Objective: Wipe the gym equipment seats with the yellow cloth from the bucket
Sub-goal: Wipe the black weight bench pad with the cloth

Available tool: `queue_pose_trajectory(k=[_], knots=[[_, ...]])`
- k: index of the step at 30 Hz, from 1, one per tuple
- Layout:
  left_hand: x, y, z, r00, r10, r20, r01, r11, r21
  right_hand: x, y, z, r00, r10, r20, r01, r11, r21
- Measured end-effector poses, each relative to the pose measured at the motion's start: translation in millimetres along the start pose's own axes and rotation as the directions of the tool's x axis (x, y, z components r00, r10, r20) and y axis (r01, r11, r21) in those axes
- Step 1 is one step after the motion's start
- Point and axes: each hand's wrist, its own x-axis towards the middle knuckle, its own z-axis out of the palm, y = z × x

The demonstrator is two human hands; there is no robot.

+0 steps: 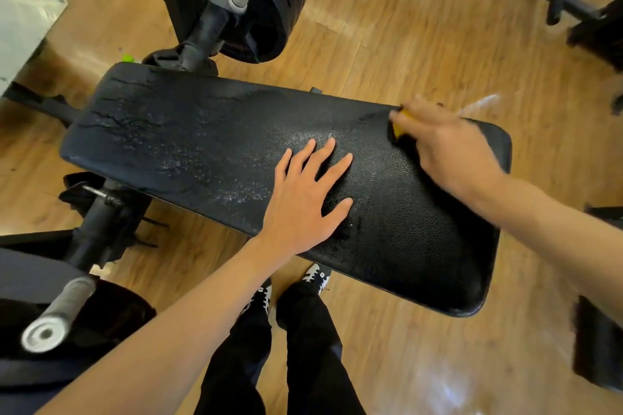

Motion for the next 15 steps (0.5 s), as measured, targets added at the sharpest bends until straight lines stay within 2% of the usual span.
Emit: queue_pose_trajectory(k=[3, 5, 8, 11, 13, 15], knots=[[-1, 0, 1, 1.0, 0.004, -0.003, -0.004, 1.0, 0.016, 24, -9, 2, 0.995, 0.088, -0.051, -0.089, 0.996, -0.01], [-2, -1, 1, 1.0, 0.005, 0.006, -0.005, 1.0, 0.02, -3, -34, 9, 0.989, 0.113, -0.091, -0.111, 0.994, 0.019], [-2, 0, 1, 1.0, 0.0, 0.028, -0.001, 0.999, 0.041, -78, -80, 18, 0.999, -0.014, -0.051, 0.019, 0.995, 0.095], [-2, 0, 0, 0.999, -0.004, 0.033, 0.003, 0.999, 0.038, -131, -103, 20, 0.981, -0.186, 0.049, 0.182, 0.981, 0.073], [-2, 1, -1, 0.999, -0.003, 0.033, 0.002, 1.0, 0.029, -125, -88, 14, 0.943, -0.325, 0.076, 0.324, 0.946, 0.033], [-1, 1, -2, 1.0, 0.001, 0.024, -0.001, 1.0, 0.018, -93, -59, 6, 0.941, -0.334, 0.06, 0.333, 0.943, 0.019]])
